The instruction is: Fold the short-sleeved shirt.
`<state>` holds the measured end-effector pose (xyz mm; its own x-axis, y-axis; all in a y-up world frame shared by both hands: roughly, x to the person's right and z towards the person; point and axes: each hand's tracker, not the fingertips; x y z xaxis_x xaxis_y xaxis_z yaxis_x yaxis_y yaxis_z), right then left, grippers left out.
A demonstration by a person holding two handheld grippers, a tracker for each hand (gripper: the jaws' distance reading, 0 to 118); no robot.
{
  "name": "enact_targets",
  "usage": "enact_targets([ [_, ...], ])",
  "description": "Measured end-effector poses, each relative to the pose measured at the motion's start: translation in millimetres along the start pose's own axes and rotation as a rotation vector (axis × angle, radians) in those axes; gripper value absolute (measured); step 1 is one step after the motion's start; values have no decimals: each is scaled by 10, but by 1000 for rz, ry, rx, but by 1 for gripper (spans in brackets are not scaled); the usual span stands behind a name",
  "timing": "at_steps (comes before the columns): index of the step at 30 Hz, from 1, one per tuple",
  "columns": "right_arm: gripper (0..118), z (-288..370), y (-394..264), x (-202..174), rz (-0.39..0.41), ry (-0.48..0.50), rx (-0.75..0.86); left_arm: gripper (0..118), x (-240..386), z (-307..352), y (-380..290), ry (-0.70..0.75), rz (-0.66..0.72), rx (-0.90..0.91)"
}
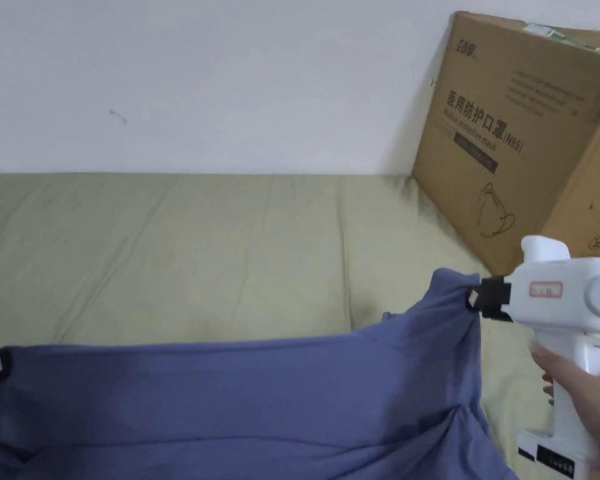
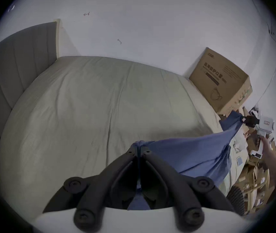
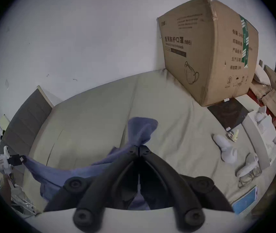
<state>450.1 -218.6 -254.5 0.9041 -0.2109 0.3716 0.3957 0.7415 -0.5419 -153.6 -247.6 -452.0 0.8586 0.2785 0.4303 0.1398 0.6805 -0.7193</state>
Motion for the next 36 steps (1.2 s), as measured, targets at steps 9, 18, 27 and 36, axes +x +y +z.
enact_targets([
  [9,0,144,-1481,501,-35,-53,-381,1,-288,21,-961,-28,56,-244],
  [18,95,138,-1679,470,-28,-137,-359,103,-179,69,-1298,45,-8,-272],
  [27,118,810,-963,-212,41,85,-69,114,658,776,-796,-1,-119,121],
  [36,31,1078,-795,-1117,117,125,164,0,1498,835,-638,58,-133,270],
])
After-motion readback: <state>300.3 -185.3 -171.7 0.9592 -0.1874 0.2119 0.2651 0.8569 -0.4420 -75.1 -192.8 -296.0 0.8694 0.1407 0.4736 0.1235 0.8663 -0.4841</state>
